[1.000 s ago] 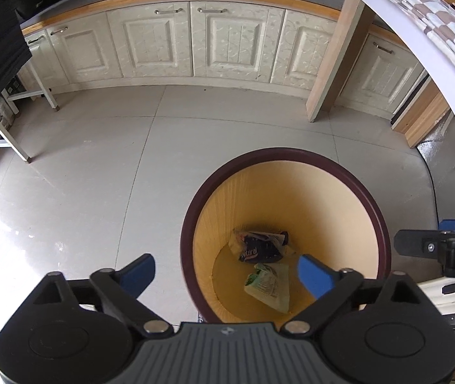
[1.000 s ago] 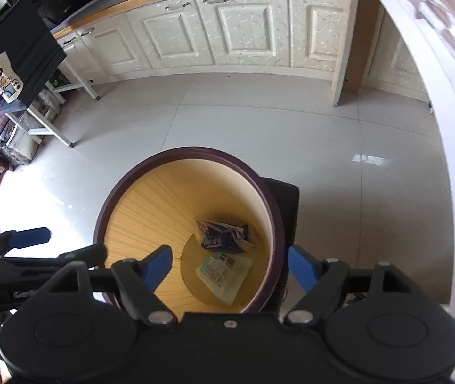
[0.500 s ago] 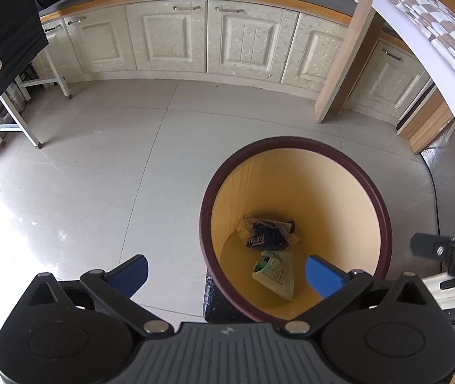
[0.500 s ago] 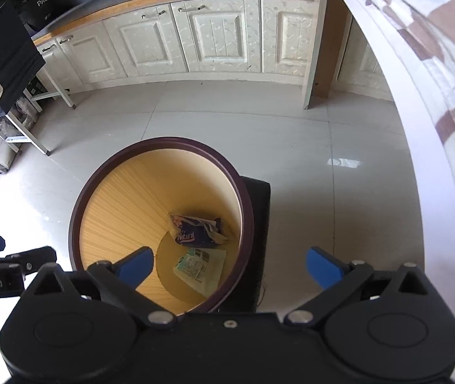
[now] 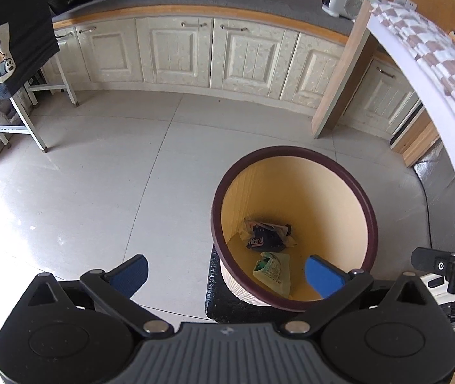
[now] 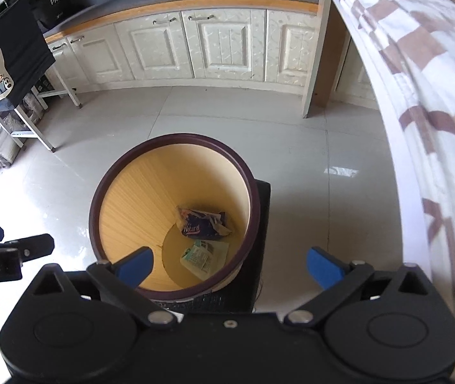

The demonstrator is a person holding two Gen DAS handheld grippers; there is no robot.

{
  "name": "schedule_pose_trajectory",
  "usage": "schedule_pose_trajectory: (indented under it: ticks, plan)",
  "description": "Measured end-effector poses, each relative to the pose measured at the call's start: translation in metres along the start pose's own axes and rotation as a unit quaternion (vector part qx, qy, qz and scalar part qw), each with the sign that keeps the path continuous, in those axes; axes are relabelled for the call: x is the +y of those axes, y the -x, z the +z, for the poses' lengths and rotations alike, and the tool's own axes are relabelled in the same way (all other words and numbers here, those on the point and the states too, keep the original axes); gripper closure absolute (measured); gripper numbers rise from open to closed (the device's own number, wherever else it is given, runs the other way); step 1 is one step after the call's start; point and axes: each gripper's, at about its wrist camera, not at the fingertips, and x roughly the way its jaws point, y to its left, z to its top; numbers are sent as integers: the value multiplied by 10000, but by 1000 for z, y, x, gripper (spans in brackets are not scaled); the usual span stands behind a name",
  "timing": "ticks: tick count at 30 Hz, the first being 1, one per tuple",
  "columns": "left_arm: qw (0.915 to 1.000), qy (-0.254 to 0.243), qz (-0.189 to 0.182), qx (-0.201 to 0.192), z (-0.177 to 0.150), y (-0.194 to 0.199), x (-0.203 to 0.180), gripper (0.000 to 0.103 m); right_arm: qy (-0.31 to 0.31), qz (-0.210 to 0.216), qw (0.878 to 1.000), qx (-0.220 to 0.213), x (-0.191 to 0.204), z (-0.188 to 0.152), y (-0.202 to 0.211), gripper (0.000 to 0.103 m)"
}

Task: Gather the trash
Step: 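Move both open tools back toward the table trash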

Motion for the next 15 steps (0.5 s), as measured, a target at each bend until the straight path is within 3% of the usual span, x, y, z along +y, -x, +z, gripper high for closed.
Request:
schedule_pose_trajectory:
  ticks: [15]
  plan:
    - [9964,-60,-62,-842,-22,85,-2,0,30,150,9968,-786,1,-24,96,0]
